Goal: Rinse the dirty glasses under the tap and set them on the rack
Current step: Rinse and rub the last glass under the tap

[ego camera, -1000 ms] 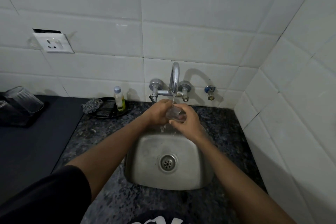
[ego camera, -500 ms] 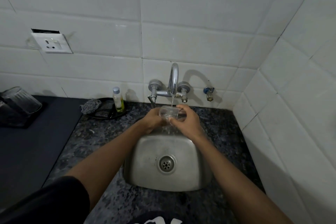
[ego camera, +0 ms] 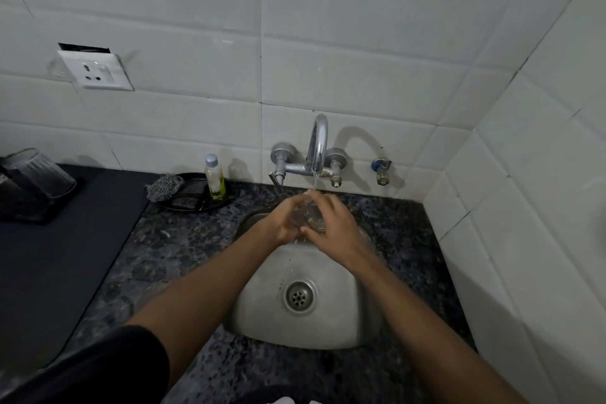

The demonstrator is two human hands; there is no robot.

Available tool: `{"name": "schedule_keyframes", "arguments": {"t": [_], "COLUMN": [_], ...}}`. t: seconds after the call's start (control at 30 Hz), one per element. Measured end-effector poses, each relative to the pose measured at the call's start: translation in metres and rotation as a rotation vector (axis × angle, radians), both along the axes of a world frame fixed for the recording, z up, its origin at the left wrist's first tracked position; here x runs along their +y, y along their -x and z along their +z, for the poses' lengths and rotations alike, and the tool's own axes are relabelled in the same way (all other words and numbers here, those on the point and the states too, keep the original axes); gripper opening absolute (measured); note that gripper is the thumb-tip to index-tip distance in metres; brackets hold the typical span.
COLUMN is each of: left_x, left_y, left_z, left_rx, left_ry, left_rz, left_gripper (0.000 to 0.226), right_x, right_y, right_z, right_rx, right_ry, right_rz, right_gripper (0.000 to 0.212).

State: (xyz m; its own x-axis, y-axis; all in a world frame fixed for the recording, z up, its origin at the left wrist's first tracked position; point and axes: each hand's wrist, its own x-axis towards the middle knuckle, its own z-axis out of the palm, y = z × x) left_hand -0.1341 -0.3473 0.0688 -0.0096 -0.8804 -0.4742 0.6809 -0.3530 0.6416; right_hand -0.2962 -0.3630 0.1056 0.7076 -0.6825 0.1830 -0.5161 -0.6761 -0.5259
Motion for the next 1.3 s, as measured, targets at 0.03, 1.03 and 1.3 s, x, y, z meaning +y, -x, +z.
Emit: {"name": "schedule_keyframes", "arguments": {"t": [0.03, 1.03, 1.3], "left_x": [-0.002, -0.009, -0.013], "left_y": [0.000, -0.013, 0.016], "left_z": [0.001, 0.003, -0.003], "left_rx": [0.015, 0.017, 0.210], "left_ry": [-0.025, -0.107, 0.006], "left_rz": [0.008, 0.117, 0.231], "left_gripper": [0.029, 0.033, 0.043], "right_x": [0.000, -0.031, -0.013], "right_y": [0.002, -0.037, -0.061], "right_z": [-0.001, 0.025, 0.040], "right_rx": [-0.002, 0.774, 0.757], "right_ry": [0.047, 0.466, 0.053], "right_rz": [0.033, 0.340, 0.072], "right_gripper": [0.080, 0.040, 0.033]}}
